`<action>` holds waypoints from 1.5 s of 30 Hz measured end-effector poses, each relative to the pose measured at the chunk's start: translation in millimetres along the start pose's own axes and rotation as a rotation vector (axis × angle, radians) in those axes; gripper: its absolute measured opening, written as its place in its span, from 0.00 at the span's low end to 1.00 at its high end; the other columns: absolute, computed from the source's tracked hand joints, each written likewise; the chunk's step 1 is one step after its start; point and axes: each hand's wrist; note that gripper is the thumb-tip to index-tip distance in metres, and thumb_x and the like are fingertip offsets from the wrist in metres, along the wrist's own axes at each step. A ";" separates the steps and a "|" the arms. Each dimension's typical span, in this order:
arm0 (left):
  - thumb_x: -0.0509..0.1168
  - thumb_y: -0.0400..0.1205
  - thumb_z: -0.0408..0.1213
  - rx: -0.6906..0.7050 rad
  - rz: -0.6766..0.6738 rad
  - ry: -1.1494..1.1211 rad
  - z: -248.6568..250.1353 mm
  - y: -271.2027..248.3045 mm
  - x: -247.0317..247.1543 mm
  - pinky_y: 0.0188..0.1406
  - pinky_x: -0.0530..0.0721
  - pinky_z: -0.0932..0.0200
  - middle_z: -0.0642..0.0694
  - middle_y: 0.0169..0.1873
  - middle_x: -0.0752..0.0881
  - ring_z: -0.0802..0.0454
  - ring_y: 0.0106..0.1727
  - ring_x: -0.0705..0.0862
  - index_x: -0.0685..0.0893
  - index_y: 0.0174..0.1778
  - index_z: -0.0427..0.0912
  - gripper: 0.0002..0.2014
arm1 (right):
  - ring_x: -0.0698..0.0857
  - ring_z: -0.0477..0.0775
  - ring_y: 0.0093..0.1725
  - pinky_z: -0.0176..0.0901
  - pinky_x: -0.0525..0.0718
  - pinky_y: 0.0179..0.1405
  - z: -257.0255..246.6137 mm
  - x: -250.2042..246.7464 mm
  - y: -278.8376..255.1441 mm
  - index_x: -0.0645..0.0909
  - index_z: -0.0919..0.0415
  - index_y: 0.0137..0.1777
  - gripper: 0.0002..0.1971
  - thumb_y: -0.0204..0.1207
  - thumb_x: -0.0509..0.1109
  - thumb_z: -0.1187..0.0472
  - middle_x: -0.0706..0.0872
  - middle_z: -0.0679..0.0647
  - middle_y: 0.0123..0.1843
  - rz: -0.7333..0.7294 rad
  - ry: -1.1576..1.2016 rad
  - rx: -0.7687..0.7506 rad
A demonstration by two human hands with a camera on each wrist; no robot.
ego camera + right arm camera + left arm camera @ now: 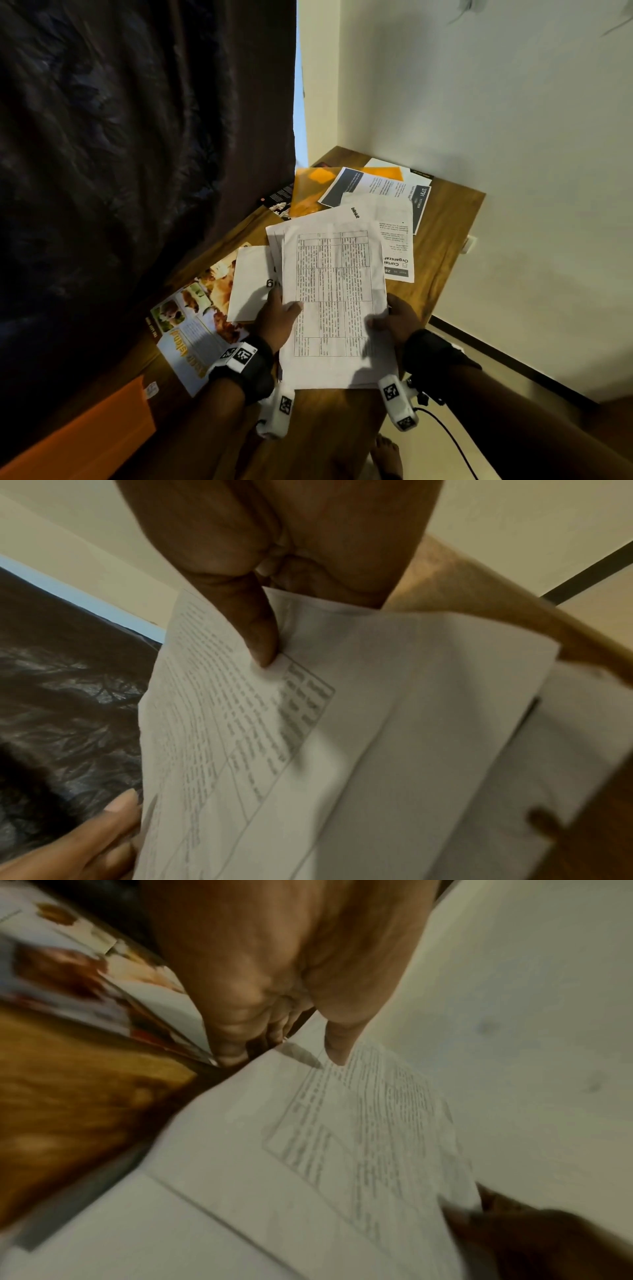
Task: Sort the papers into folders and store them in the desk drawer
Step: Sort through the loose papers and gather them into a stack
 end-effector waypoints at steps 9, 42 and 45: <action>0.60 0.86 0.29 0.045 0.101 -0.271 34.3 21.0 2.2 0.60 0.83 0.51 0.43 0.63 0.85 0.47 0.61 0.84 0.75 0.68 0.37 0.14 | 0.85 0.61 0.58 0.58 0.84 0.60 -35.0 -10.5 10.7 0.81 0.61 0.61 0.21 0.71 0.70 0.80 0.87 0.55 0.54 0.101 -0.010 -0.208; 0.66 0.84 0.31 0.215 0.006 -0.423 44.3 32.2 21.5 0.61 0.85 0.50 0.53 0.60 0.89 0.54 0.62 0.86 0.82 0.67 0.52 0.17 | 0.83 0.57 0.57 0.52 0.83 0.55 -48.3 -13.8 22.0 0.78 0.60 0.67 0.18 0.78 0.72 0.63 0.84 0.51 0.56 0.248 -0.005 -0.296; 0.66 0.84 0.32 0.195 -0.035 -0.377 49.2 44.4 21.8 0.64 0.84 0.45 0.52 0.62 0.88 0.53 0.62 0.87 0.81 0.70 0.48 0.18 | 0.83 0.55 0.57 0.48 0.81 0.57 -59.9 -20.9 33.4 0.80 0.61 0.64 0.16 0.76 0.73 0.67 0.85 0.54 0.58 0.258 -0.068 -0.312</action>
Point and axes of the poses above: each hand's wrist, its own y-axis towards the middle knuckle, its own x-axis out of the palm, z = x × y
